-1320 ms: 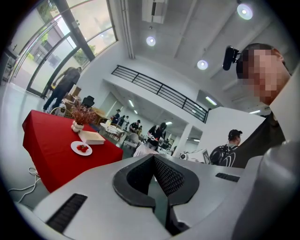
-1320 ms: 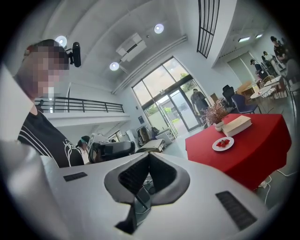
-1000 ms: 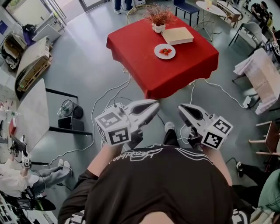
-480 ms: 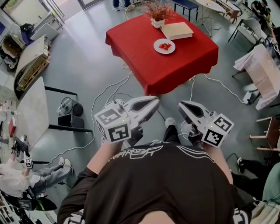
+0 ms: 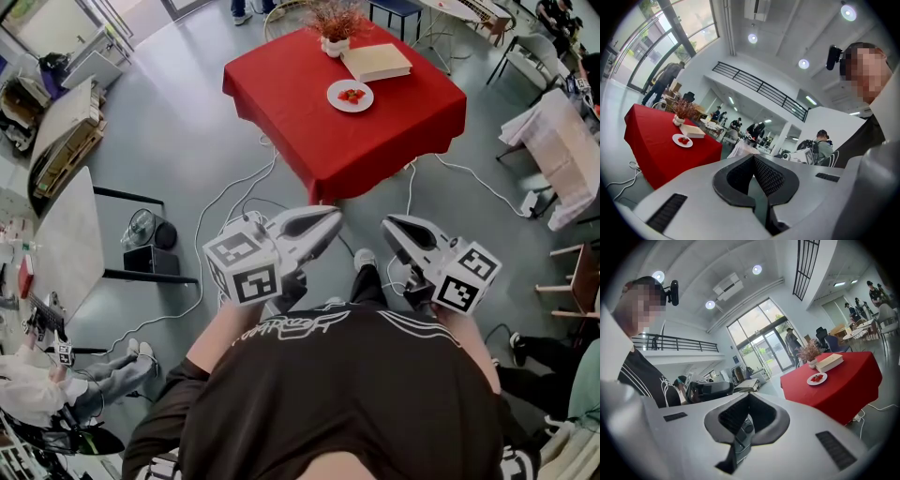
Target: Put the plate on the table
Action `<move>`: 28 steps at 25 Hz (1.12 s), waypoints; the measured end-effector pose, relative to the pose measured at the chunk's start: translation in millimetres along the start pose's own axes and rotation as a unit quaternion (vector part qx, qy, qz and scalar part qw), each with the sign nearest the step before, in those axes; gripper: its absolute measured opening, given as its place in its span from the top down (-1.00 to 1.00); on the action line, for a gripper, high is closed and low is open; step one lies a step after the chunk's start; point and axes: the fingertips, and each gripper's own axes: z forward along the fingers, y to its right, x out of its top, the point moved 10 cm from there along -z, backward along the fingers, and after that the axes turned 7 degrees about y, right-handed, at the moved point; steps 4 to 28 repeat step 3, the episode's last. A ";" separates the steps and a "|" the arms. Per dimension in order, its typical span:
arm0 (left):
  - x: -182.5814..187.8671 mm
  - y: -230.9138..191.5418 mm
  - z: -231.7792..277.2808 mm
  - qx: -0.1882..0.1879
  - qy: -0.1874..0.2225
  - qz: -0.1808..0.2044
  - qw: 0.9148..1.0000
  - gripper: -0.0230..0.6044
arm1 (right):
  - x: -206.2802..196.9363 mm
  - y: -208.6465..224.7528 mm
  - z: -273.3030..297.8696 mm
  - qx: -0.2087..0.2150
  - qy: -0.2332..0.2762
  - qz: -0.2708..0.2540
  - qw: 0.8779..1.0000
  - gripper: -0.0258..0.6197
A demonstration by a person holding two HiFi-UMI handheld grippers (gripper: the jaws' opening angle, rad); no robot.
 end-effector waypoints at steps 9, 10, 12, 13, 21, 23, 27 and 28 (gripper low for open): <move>-1.1 -2.6 -0.7 -0.001 -0.001 -0.001 1.000 0.90 | -2.6 0.3 1.3 -0.001 0.000 0.001 1.000 0.90; -1.1 -2.6 -0.7 -0.001 -0.001 -0.001 1.000 0.90 | -2.6 0.3 1.3 -0.001 0.000 0.001 1.000 0.90; -1.1 -2.6 -0.7 -0.001 -0.001 -0.001 1.000 0.90 | -2.6 0.3 1.3 -0.001 0.000 0.001 1.000 0.90; -1.1 -2.6 -0.7 -0.001 -0.001 -0.001 1.000 0.90 | -2.6 0.3 1.3 -0.001 0.000 0.001 1.000 0.90; -1.1 -2.6 -0.7 -0.001 -0.001 -0.001 1.000 0.90 | -2.6 0.3 1.3 -0.001 0.000 0.001 1.000 0.90; -1.1 -2.6 -0.7 -0.001 -0.001 -0.001 1.000 0.90 | -2.6 0.3 1.3 -0.001 0.000 0.001 1.000 0.90; -1.1 -2.6 -0.7 -0.001 -0.001 -0.001 1.000 0.90 | -2.6 0.3 1.3 -0.001 0.000 0.001 1.000 0.90; -1.1 -2.6 -0.7 -0.001 -0.001 -0.001 1.000 0.90 | -2.6 0.3 1.3 -0.001 0.000 0.001 1.000 0.90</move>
